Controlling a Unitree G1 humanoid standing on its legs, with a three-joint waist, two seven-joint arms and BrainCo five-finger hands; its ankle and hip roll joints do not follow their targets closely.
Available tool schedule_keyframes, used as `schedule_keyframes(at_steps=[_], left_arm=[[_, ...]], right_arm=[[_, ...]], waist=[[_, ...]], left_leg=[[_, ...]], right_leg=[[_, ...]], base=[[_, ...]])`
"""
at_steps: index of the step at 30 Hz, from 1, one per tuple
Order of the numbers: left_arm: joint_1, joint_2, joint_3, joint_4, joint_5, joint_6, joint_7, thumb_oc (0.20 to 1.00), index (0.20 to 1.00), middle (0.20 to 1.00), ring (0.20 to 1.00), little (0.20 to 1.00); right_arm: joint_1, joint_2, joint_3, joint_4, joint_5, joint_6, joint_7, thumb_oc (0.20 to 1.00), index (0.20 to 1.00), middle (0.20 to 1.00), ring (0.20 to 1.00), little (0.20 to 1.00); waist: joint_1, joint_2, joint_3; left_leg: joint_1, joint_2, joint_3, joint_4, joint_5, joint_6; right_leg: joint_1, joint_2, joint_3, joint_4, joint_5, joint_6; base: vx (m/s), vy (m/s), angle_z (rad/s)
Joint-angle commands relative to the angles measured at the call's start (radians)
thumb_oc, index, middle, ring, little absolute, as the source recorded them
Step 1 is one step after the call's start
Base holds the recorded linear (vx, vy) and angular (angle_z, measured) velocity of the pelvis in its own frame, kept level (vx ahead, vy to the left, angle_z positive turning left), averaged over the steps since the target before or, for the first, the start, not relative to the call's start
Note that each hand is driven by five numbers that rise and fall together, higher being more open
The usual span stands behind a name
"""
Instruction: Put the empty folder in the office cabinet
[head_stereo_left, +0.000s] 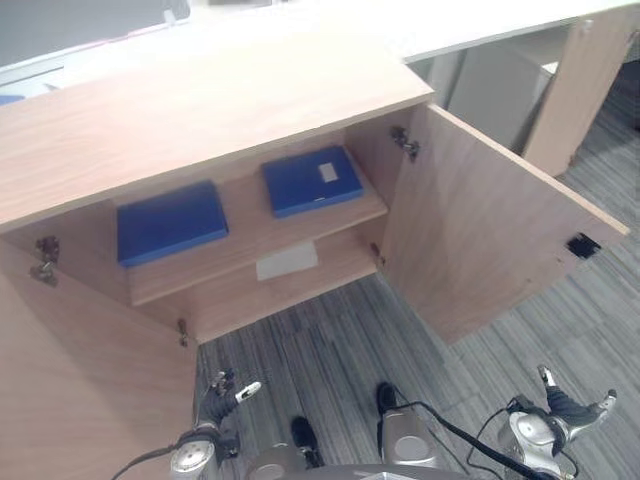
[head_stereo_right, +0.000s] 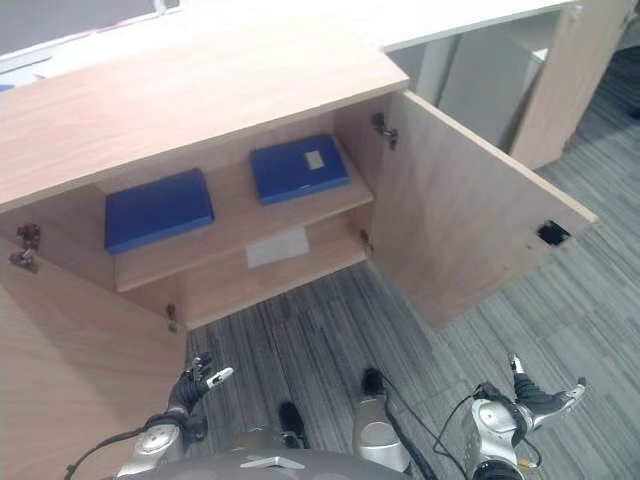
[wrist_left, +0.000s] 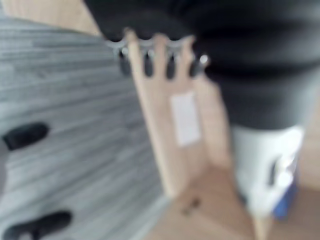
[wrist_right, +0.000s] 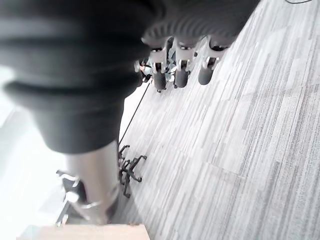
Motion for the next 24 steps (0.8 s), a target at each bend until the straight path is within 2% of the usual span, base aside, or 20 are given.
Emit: schedule_keyframes(at_steps=[1,5,6,7,8,11,14,18,19,24], left_arm=[[0.009,0.040,-0.003,-0.050,0.011,-0.008,0.000,1.000,1.000,1.000,1.000,1.000],[0.038,0.071,0.000,-0.085,0.047,0.038,-0.014,1.000,1.000,1.000,1.000,1.000],[0.059,0.082,0.018,-0.086,0.071,0.048,-0.043,1.000,1.000,1.000,1.000,1.000],[0.065,0.087,0.023,-0.091,0.077,0.053,-0.051,1.000,1.000,1.000,1.000,1.000],[0.077,0.106,0.035,-0.105,0.091,0.073,-0.070,1.000,1.000,1.000,1.000,1.000],[0.089,0.120,0.050,-0.101,0.092,0.079,-0.087,1.000,1.000,1.000,1.000,1.000],[0.092,0.135,0.076,-0.081,0.104,0.084,-0.115,1.000,1.000,1.000,1.000,1.000],[0.072,0.138,0.072,-0.047,0.117,0.091,-0.124,1.000,1.000,1.000,1.000,1.000],[0.062,0.135,0.072,-0.008,0.132,0.074,-0.139,1.000,1.000,1.000,1.000,1.000],[0.054,0.125,0.074,0.048,0.165,0.070,-0.134,1.000,1.000,1.000,1.000,1.000]], right_arm=[[-0.046,-0.049,-0.064,-0.003,0.052,-0.082,0.008,1.000,1.000,1.000,1.000,1.000],[-0.081,-0.106,-0.063,-0.009,0.079,-0.067,0.139,1.000,1.000,1.000,1.000,1.000],[-0.095,-0.146,-0.075,-0.022,0.097,-0.045,0.251,1.000,1.000,1.000,1.000,1.000],[-0.101,-0.161,-0.077,-0.026,0.106,-0.035,0.283,1.000,1.000,1.000,1.000,1.000],[-0.117,-0.209,-0.080,-0.034,0.120,-0.006,0.387,1.000,1.000,1.000,1.000,1.000],[-0.139,-0.264,-0.082,-0.038,0.167,0.032,0.487,1.000,1.000,1.000,1.000,1.000],[-0.187,-0.336,-0.092,-0.030,0.221,0.093,0.562,1.000,1.000,1.000,1.000,1.000],[-0.278,-0.395,-0.072,0.007,0.190,0.141,0.678,1.000,1.000,1.000,1.000,1.000],[-0.332,-0.418,-0.041,0.020,0.184,0.163,0.719,1.000,1.000,1.000,1.000,1.000],[-0.402,-0.415,0.026,0.028,0.172,0.195,0.745,1.000,1.000,1.000,1.000,1.000]], waist=[[0.044,0.047,-0.003],[0.077,0.035,-0.024],[0.086,0.033,-0.030],[0.088,0.033,-0.031],[0.094,0.033,-0.035],[0.097,0.033,-0.040],[0.107,0.037,-0.044],[0.124,0.050,-0.037],[0.134,0.057,-0.033],[0.151,0.063,-0.031]], left_leg=[[0.073,-0.044,-0.066,-0.094,-0.095,0.027],[0.091,-0.046,-0.080,-0.125,-0.086,0.003],[0.099,-0.040,-0.087,-0.135,-0.073,-0.015],[0.101,-0.039,-0.087,-0.137,-0.071,-0.019],[0.103,-0.034,-0.091,-0.142,-0.064,-0.030],[0.101,-0.030,-0.100,-0.144,-0.056,-0.043],[0.090,-0.023,-0.113,-0.144,-0.044,-0.062],[0.070,-0.020,-0.130,-0.144,-0.029,-0.079],[0.062,-0.019,-0.139,-0.144,-0.021,-0.085],[0.057,-0.014,-0.154,-0.144,-0.010,-0.098]], right_leg=[[0.019,-0.023,-0.022,0.138,-0.066,-0.027],[0.079,-0.008,-0.047,0.011,-0.049,-0.020],[0.095,0.000,-0.056,-0.021,-0.042,-0.022],[0.100,0.003,-0.060,-0.027,-0.043,-0.024],[0.111,0.013,-0.068,-0.046,-0.043,-0.031],[0.120,0.024,-0.073,-0.067,-0.038,-0.036],[0.127,0.038,-0.083,-0.095,-0.036,-0.045],[0.125,0.046,-0.092,-0.111,-0.039,-0.056],[0.125,0.046,-0.095,-0.115,-0.040,-0.060],[0.133,0.046,-0.107,-0.121,-0.045,-0.066]], base=[[0.00,-0.170,-0.13],[0.05,-0.278,-0.11],[0.05,-0.242,-0.24],[0.06,-0.323,-0.16],[0.03,-0.188,-0.08],[0.02,-0.169,0.08],[-0.03,-0.257,0.05],[-0.08,-0.114,0.04],[-0.07,-0.085,0.05],[-0.03,-0.053,0.06]])
